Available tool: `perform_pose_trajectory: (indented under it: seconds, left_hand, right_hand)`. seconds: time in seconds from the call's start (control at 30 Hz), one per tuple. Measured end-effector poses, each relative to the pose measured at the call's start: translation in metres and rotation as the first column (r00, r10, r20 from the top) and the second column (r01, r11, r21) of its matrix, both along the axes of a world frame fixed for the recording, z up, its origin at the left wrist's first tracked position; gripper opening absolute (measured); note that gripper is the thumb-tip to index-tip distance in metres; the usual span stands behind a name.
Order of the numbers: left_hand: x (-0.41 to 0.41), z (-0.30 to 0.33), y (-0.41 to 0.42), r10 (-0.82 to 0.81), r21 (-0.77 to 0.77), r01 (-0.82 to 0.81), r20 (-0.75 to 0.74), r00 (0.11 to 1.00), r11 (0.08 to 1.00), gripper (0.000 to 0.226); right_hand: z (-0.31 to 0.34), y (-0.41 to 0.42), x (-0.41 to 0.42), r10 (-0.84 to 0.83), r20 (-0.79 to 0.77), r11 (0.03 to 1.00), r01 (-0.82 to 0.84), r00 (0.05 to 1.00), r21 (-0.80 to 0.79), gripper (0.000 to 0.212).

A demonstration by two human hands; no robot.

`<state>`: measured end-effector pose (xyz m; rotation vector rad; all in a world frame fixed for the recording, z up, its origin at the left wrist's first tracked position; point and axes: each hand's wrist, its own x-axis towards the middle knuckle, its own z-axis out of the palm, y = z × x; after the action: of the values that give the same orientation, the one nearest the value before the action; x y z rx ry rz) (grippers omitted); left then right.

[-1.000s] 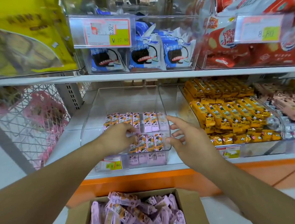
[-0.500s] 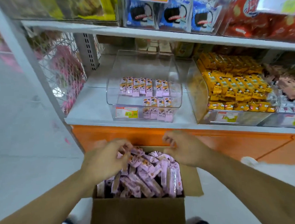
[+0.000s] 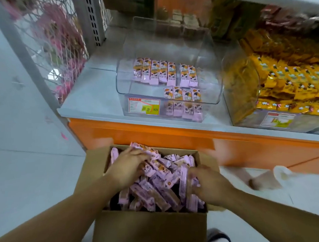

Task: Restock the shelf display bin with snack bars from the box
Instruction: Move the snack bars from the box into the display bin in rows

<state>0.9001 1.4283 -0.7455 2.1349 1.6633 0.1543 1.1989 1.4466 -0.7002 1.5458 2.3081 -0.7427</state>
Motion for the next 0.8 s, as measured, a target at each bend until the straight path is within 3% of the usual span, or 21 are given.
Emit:
perform_pose_trajectory:
  seconds: [0.1,0.23,0.37,0.47,0.53,0.63,0.8]
  left_hand:
    - [-0.001,-0.003,-0.002,-0.040,0.016,0.041,-0.042,0.998,0.999,0.039]
    - [-0.001,0.009,-0.011,-0.006,-0.012,0.006,0.000,1.000,1.000,0.029]
    - [0.003,0.051,-0.014,0.099,-0.170,-0.070,0.169,0.981,0.983,0.018]
    - [0.006,0.099,-0.016,0.160,-0.177,-0.112,0.287,0.945,0.978,0.020]
    - [0.006,0.135,-0.021,0.185,-0.163,-0.134,0.356,0.916,0.977,0.028]
    - [0.003,0.187,-0.033,0.220,-0.135,-0.177,0.476,0.852,0.975,0.043]
    - [0.008,0.256,-0.061,0.295,-0.101,-0.303,0.640,0.710,0.948,0.038]
  right_hand:
    - [-0.004,0.000,-0.001,-0.092,-0.068,0.996,0.092,0.993,0.008,0.021]
    - [0.008,0.007,-0.003,-0.186,-0.157,0.980,0.172,0.970,-0.095,0.038]
    - [0.042,0.021,-0.012,-0.182,-0.164,0.976,0.158,0.970,-0.149,0.050]
    - [0.076,0.027,-0.017,-0.257,-0.259,0.955,0.203,0.931,-0.218,0.048]
    - [0.107,0.024,-0.019,-0.341,-0.414,0.923,0.218,0.844,-0.317,0.036]
    - [0.160,0.015,-0.018,-0.480,-0.638,0.847,0.127,0.602,-0.517,0.030]
    - [0.214,-0.004,-0.015,-0.605,-0.759,0.786,0.026,0.241,-0.618,0.035]
